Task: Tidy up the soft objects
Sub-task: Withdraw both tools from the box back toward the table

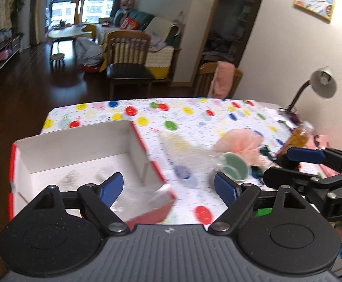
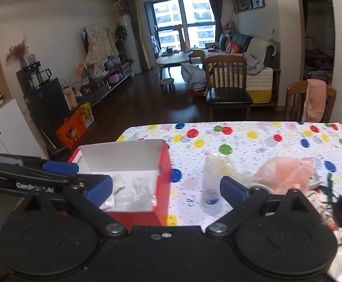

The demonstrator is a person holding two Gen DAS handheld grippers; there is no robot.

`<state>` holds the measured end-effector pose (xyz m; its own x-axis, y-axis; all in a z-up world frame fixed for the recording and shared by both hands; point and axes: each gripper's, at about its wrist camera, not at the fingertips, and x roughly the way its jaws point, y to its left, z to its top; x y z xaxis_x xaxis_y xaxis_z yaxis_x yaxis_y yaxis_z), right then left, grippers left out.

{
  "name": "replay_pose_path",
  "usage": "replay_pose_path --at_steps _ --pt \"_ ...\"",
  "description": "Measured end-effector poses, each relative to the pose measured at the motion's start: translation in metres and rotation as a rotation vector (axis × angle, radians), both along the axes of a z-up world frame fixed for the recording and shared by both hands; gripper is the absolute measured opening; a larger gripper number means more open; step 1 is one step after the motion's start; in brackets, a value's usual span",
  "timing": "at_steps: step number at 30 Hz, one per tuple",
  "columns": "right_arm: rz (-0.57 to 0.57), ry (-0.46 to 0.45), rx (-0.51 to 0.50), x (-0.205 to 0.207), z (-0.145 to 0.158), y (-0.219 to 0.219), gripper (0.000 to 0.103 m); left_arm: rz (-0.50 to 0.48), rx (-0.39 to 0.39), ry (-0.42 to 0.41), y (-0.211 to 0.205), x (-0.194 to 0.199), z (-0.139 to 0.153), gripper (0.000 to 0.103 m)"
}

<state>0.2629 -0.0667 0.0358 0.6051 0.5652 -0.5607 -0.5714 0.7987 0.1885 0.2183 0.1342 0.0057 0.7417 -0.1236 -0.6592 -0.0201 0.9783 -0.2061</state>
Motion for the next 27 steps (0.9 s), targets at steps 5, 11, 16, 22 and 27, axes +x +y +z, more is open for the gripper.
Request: replay_pose_path --at_steps 5,11,16,22,27 --pt "-0.029 -0.010 0.030 -0.006 -0.004 -0.039 0.102 -0.037 -0.011 -0.040 -0.032 -0.006 0.002 0.088" --pt "-0.075 -0.037 0.052 -0.012 -0.011 -0.089 0.103 -0.066 -0.046 -0.085 -0.063 -0.010 0.002 0.100" --pt "-0.113 -0.060 0.040 -0.016 -0.022 -0.129 0.103 -0.082 -0.044 -0.108 -0.091 -0.007 -0.004 0.103" --pt "-0.167 -0.067 0.002 -0.015 -0.043 -0.169 0.103 -0.127 -0.014 -0.085 -0.126 -0.001 -0.023 0.103" --pt "-0.180 -0.050 -0.062 -0.013 -0.065 -0.192 0.103 -0.177 0.016 -0.070 -0.147 0.000 -0.043 0.103"
